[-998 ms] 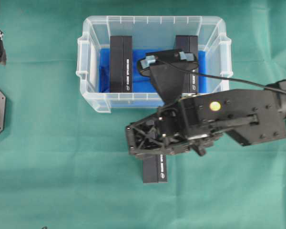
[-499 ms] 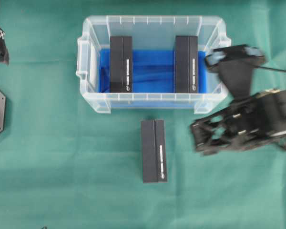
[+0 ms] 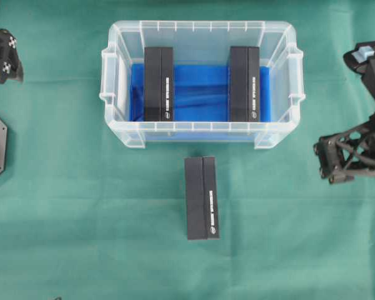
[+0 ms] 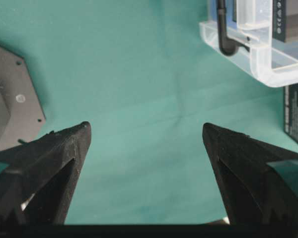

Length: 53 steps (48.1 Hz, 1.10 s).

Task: Take out the box from the case.
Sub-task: 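Withdraw the right gripper to the right side of the case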

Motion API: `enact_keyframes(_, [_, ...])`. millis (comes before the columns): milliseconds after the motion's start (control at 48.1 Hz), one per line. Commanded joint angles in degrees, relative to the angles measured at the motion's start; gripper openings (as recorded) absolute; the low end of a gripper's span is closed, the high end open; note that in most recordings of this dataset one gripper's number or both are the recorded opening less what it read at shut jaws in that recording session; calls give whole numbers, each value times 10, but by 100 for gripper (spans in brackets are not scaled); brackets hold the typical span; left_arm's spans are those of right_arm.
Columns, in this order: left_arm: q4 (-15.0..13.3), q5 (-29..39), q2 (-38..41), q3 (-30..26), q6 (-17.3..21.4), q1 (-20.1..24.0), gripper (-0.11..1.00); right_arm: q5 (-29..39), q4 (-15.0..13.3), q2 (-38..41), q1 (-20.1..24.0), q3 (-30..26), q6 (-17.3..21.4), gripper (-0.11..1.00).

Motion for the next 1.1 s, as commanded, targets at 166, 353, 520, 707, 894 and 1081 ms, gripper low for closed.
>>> enact_keyframes(166, [2, -3, 10, -16, -2, -2, 98, -3, -18, -25, -105, 11, -105, 94])
enact_keyframes(353, [2, -3, 13, -18, -2, -2, 98, -14, -17, -41, -212, 23, -211, 94])
enact_keyframes(520, [2, 1, 13, -18, 0, -2, 98, -27, -11, -45, -286, 27, -282, 94])
enact_keyframes(707, [2, 3, 13, -18, -1, -2, 98, -27, -1, -41, -313, 35, -313, 94])
enact_keyframes(894, [3, 4, 13, -18, -3, -2, 98, -32, 0, -41, -313, 40, -312, 94])
enact_keyframes(1081, [3, 6, 14, -18, -3, -2, 98, -33, 0, -41, -313, 40, -312, 94])
